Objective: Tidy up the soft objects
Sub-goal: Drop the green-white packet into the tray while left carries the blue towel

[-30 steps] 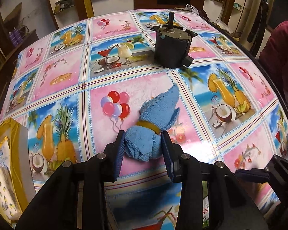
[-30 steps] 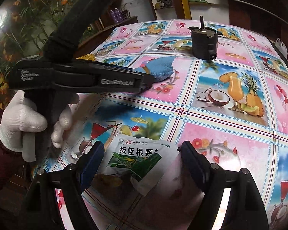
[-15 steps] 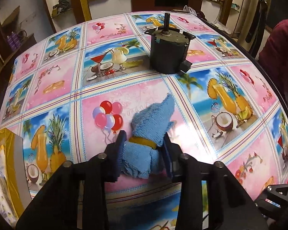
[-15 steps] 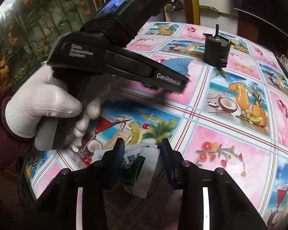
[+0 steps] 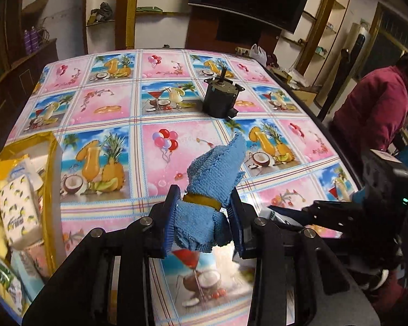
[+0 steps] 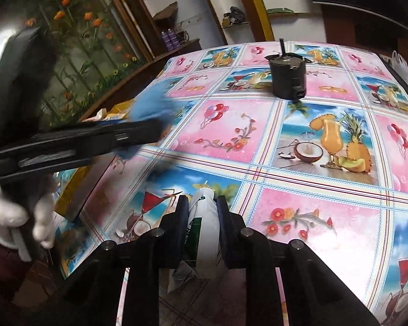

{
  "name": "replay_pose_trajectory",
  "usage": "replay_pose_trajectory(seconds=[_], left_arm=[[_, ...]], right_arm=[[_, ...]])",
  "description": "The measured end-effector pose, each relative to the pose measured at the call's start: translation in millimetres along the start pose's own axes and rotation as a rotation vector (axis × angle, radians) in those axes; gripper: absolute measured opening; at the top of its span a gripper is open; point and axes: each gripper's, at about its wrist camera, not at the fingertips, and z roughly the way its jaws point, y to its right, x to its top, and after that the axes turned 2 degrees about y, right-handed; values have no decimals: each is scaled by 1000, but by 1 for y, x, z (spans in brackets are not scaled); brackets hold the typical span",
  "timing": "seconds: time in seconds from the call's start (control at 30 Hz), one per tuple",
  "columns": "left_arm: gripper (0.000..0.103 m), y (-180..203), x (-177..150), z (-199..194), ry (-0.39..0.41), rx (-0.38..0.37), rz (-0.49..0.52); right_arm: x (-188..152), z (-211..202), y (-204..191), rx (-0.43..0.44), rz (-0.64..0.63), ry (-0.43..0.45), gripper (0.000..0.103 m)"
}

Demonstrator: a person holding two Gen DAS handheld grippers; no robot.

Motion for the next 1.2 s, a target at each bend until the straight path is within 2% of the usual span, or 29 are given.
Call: replay_pose_trajectory(seconds=[0.1, 0.2, 0.3, 0.5, 0.57, 0.7, 0.9, 1.03, 1.1, 1.17, 1.2], left_arm=[[33, -16, -15, -39, 56, -45, -82], [33, -32, -33, -80, 133, -47, -138], [34, -53, -50, -113, 202, 6, -178], [34, -100, -79, -159, 274, 119, -265], [34, -116, -88, -167, 286, 135, -301], [34, -140, -104, -176, 306, 136, -363], [34, -151, -120, -181, 313, 108, -390], [34, -149, -123, -180, 300, 71, -385], [34, -143, -123, -179, 294, 49, -362], [34, -136, -125, -175, 281, 17, -342], [34, -131, -125, -170, 267, -6, -333]], right_arm=[[2, -1, 6, 9, 31, 12, 18], [2, -6, 8, 24, 61, 28, 16], [2, -13, 10, 34, 79, 62, 14], [3, -24, 0, -2, 76, 103, 13], [3, -29, -9, 13, 74, 107, 9], [6, -36, -37, 27, 25, 110, 9], [15, -34, -75, 28, -56, 101, 8], [13, -27, -87, -75, -135, 88, 11], [7, -22, -89, -132, -166, 61, 27], [-2, -13, -92, -173, -191, 22, 74], [-7, -10, -93, -185, -205, 11, 78]])
